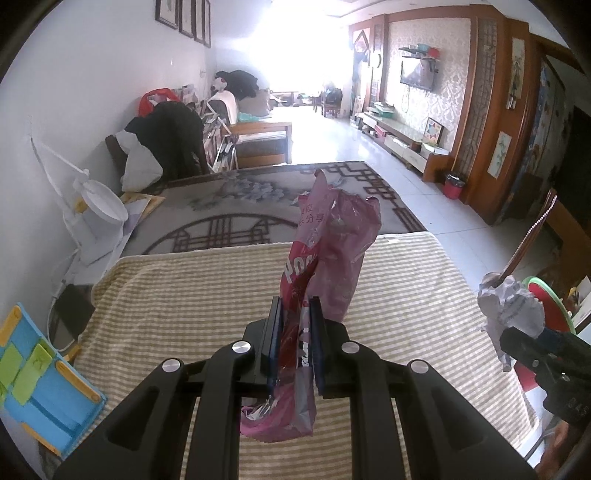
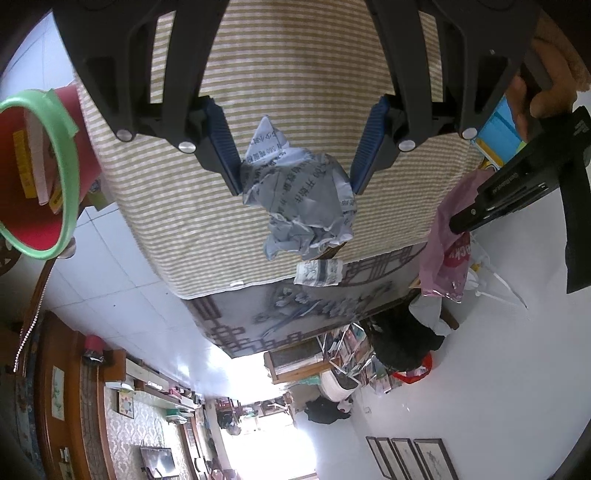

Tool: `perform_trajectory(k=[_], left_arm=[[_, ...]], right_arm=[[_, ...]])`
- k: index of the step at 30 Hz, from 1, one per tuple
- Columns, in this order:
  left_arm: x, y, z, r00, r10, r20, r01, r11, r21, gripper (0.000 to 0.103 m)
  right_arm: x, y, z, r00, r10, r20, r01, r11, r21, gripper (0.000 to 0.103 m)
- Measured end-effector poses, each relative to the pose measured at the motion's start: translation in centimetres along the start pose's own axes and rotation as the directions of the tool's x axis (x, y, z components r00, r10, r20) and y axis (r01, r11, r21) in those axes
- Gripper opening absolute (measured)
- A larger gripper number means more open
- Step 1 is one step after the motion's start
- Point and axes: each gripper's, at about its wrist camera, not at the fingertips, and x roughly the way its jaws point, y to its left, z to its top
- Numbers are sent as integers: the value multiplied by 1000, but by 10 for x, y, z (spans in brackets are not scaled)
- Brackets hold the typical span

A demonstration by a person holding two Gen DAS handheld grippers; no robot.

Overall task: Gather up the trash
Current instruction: 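Lift the pink wrapper with the left gripper while the right gripper lifts the crumpled paper, then carry both items over the red bucket and open both grippers to drop them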

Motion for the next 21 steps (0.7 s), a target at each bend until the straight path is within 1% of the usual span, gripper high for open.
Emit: perform_trajectory(k=[4, 8, 12, 18, 21], left_arm=[[-1, -30, -2, 1000, -5, -2, 5, 1000, 11, 12], [7, -59, -9, 998, -23, -52, 23, 1000, -7, 12], [8, -87, -14, 997, -38, -63, 37, 999, -13, 12], [3, -118, -18, 997, -39, -64, 38, 999, -13, 12], [2, -134, -17, 997, -42, -61, 41, 999, -9, 12]], right_arm=[[-13, -22, -3, 1000, 0, -7, 0, 1000, -4, 58], [-21, -51, -4, 999, 6, -36, -6, 1000, 1, 58], [-25, -73, -2, 998, 20, -55, -20, 1000, -5, 58], [-39, -93, 6, 998, 45, -37, -46, 999, -29, 58], [-45, -108, 6, 998, 45, -34, -46, 999, -14, 58]])
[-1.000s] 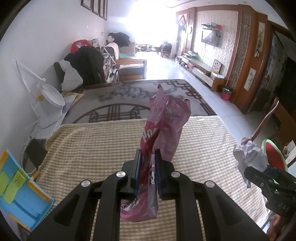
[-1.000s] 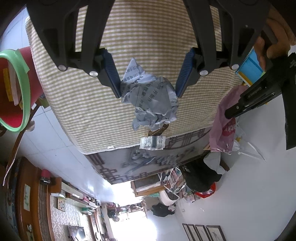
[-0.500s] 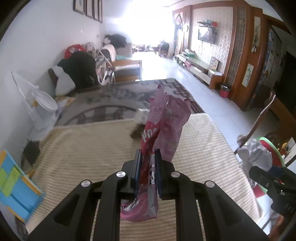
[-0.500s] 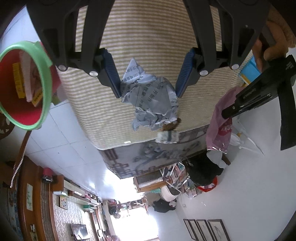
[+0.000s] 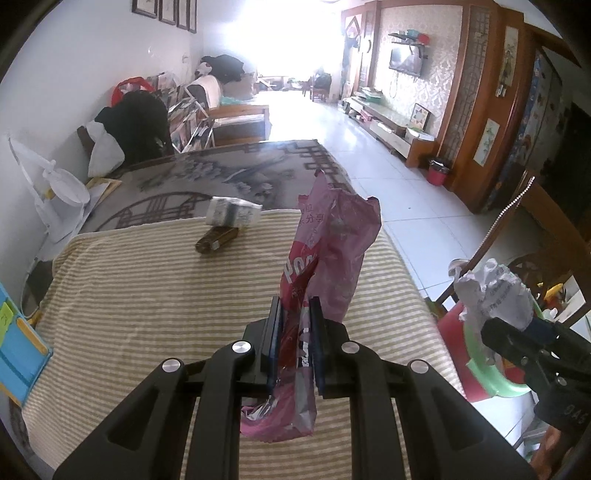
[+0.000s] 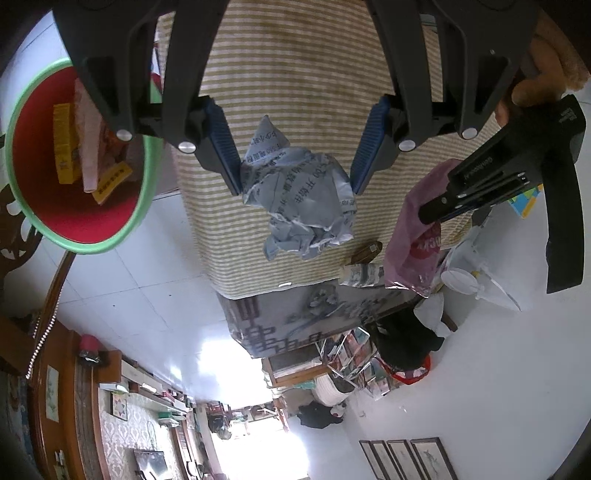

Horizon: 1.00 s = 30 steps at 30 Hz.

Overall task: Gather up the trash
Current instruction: 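Carry both items over the red bucket and open both grippers to drop them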

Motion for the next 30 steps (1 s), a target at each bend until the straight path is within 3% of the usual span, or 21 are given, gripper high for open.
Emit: perform_trajectory(k=[7, 13, 19, 25, 26, 27, 29, 30], left_arm=[[1, -44, 0, 999, -35, -9, 35, 998, 55, 12], [10, -94, 1, 990, -136, -44, 140, 984, 106, 12], [22, -149, 3, 949, -295, -114, 308, 943, 125, 12], [34, -203, 2, 898, -403, -176, 431, 887, 169, 15], [36, -207, 3, 888, -419, -188, 450, 877, 170, 19], [40, -214, 3, 880, -426, -209, 462, 870, 171, 40], [43, -214, 4, 888, -418, -192, 449, 879, 162, 74], [42, -210, 5, 892, -417, -172, 443, 884, 151, 74]], right_arm=[[-21, -37, -3, 999, -29, 32, 27, 998, 54, 58], [-47, -86, -4, 991, -116, 69, 106, 985, 134, 58], [-77, -150, -9, 963, -257, 85, 226, 937, 268, 58], [-94, -188, -18, 945, -319, 74, 276, 897, 344, 59], [-93, -189, -17, 945, -318, 74, 275, 896, 348, 59], [-93, -191, -18, 949, -307, 74, 263, 899, 350, 63], [-92, -193, -19, 948, -311, 71, 267, 895, 358, 83], [-94, -197, -20, 945, -317, 77, 269, 890, 367, 88]])
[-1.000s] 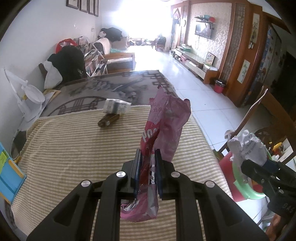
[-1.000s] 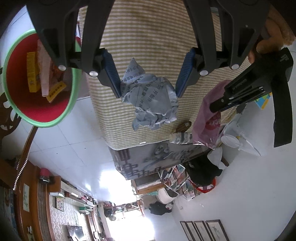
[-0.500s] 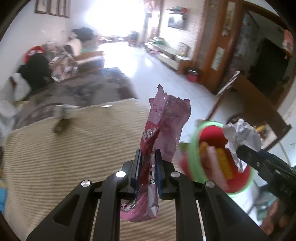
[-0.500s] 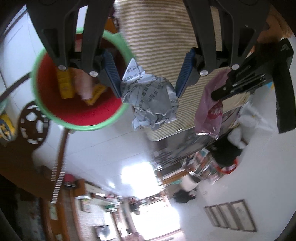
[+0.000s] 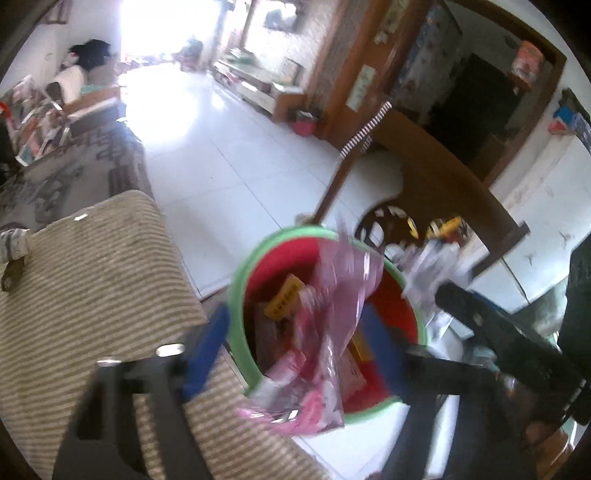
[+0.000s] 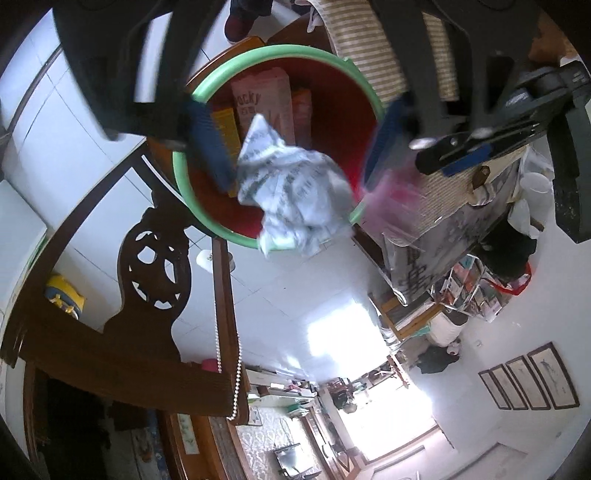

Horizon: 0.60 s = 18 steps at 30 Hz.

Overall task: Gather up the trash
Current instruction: 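Carry both items over the red bucket and open both grippers to drop them, then grasp the brown cigarette pack with the left gripper while the right gripper grasps the paper cup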

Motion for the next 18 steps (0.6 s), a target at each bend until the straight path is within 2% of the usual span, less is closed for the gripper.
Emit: perform_trajectory(k=[2, 5, 7, 9, 11, 13, 14, 16, 18], left_arm=[[-2, 7, -1, 1000, 22, 7, -22, 1000, -15, 74], [-7, 39, -4, 992, 122, 23, -120, 991, -52, 74], [-13, 73, -7, 978, 209, 19, -206, 973, -101, 74], [-20, 112, -9, 956, 294, 15, -288, 945, -157, 74], [-30, 165, -15, 910, 414, -6, -404, 886, -227, 74], [-36, 209, -18, 870, 492, -37, -483, 832, -272, 74], [-38, 234, -20, 843, 534, -58, -526, 799, -292, 74], [-39, 270, -19, 813, 576, -83, -570, 761, -310, 74], [-34, 305, -12, 797, 596, -98, -595, 747, -296, 74]], right_arm=[[3, -1, -1, 1000, 12, -6, -12, 1000, 13, 88], [11, 5, 0, 1000, 21, -15, -21, 1000, 19, 88], [16, 15, 1, 999, 41, -22, -41, 999, 15, 88], [23, 30, 1, 998, 62, -32, -62, 998, -6, 88], [29, 45, -1, 996, 76, -47, -77, 997, -26, 88], [37, 64, -6, 994, 89, -71, -92, 995, -48, 88], [41, 69, -8, 993, 90, -80, -94, 994, -52, 88], [48, 83, -13, 991, 90, -97, -96, 994, -56, 88], [54, 96, -19, 990, 83, -112, -90, 994, -58, 88]])
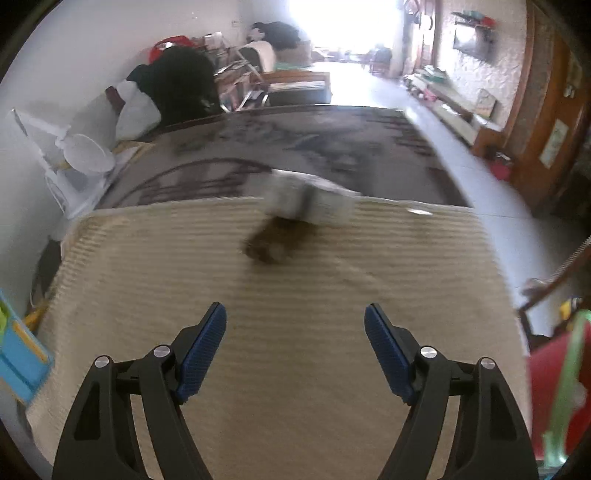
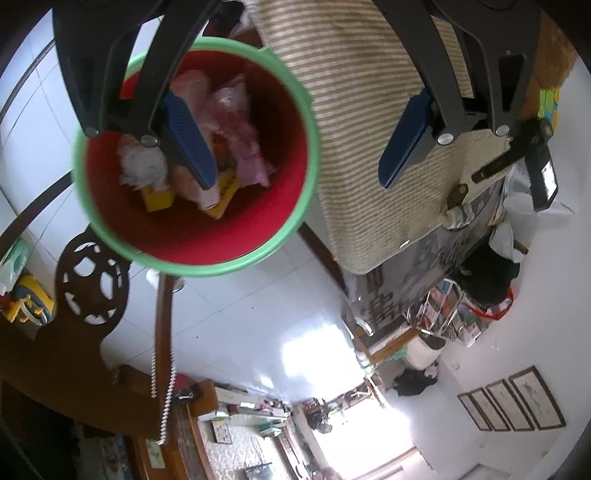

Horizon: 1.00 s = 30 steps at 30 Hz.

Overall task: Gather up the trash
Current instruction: 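Grasp the brown cigarette pack with the left gripper while the right gripper grasps the paper cup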

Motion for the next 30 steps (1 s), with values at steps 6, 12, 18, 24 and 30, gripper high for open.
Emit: perform_trajectory(k=[6, 12, 18, 24, 30], left_arm=[[71, 11, 44, 999, 12, -52, -6, 992, 124, 75], [110, 21, 56, 995, -43, -85, 55, 986, 156, 46], [82, 71, 28, 974, -198, -110, 209, 973, 99, 38], [54, 149, -28, 971, -183, -150, 195, 978, 68, 38], [44, 199, -63, 971, -149, -189, 159, 987, 37, 44]], right_arm=[[15, 43, -16, 999, -45, -30, 45, 999, -9, 88], [25, 88, -30, 996, -81, -32, 81, 996, -27, 88], [64, 157, -25, 997, -12, -80, 5, 996, -92, 88], [147, 270, -13, 984, 22, -174, -87, 923, -375, 88], [238, 374, -33, 971, -155, -184, -48, 626, -778, 88]])
